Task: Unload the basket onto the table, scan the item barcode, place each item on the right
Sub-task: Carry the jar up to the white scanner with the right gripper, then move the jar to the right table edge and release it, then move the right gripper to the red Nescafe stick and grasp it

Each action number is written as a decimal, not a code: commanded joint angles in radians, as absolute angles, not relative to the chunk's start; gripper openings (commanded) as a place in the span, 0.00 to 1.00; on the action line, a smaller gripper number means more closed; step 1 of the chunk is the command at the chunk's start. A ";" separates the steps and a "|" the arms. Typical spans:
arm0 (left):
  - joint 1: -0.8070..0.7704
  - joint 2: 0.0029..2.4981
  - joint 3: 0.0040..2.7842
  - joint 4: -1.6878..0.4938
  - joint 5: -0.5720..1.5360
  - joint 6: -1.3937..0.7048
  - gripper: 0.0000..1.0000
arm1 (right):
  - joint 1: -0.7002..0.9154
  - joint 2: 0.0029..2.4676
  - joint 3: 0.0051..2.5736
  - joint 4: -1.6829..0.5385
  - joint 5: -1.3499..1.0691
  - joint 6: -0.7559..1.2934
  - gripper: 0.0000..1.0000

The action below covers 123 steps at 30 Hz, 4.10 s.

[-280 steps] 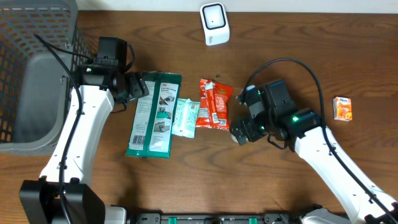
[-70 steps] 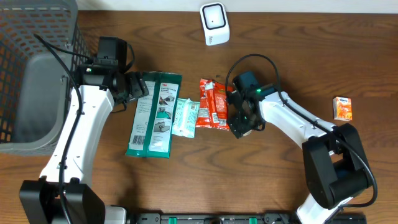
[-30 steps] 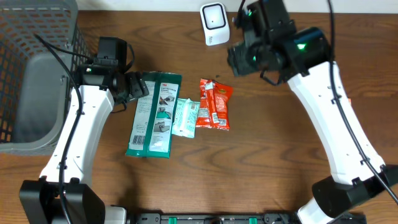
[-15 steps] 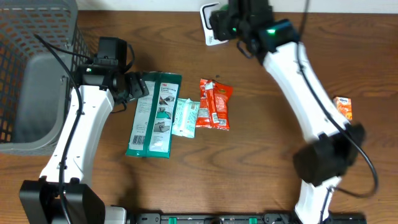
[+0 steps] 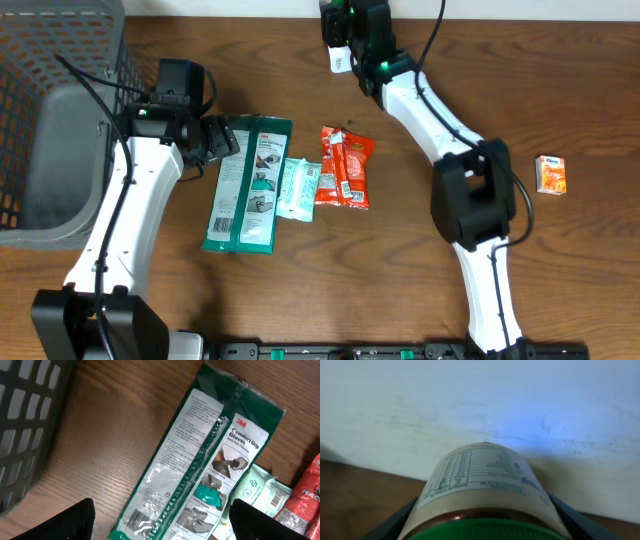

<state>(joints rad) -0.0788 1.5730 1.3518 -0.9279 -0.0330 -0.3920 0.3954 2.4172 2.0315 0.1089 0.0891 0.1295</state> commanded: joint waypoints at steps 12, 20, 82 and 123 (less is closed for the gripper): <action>-0.075 1.569 1.369 -0.931 -0.046 -0.387 0.86 | 0.368 2.538 2.048 0.314 0.115 0.115 0.01; -0.075 1.569 1.369 -0.931 -0.046 -0.387 0.86 | 0.364 2.538 2.048 0.321 0.115 0.083 0.01; -0.075 1.569 1.369 -0.931 -0.046 -0.387 0.86 | -0.292 1.969 1.423 -0.796 0.077 0.016 0.99; -0.075 1.569 1.369 -0.931 -0.046 -0.387 0.86 | 0.445 1.827 1.458 -0.688 -0.174 0.347 0.61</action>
<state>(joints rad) -0.0788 1.5730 1.3525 -0.9276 -0.0326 -0.3920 0.3817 1.8042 1.4830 -0.7307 -0.2916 0.3130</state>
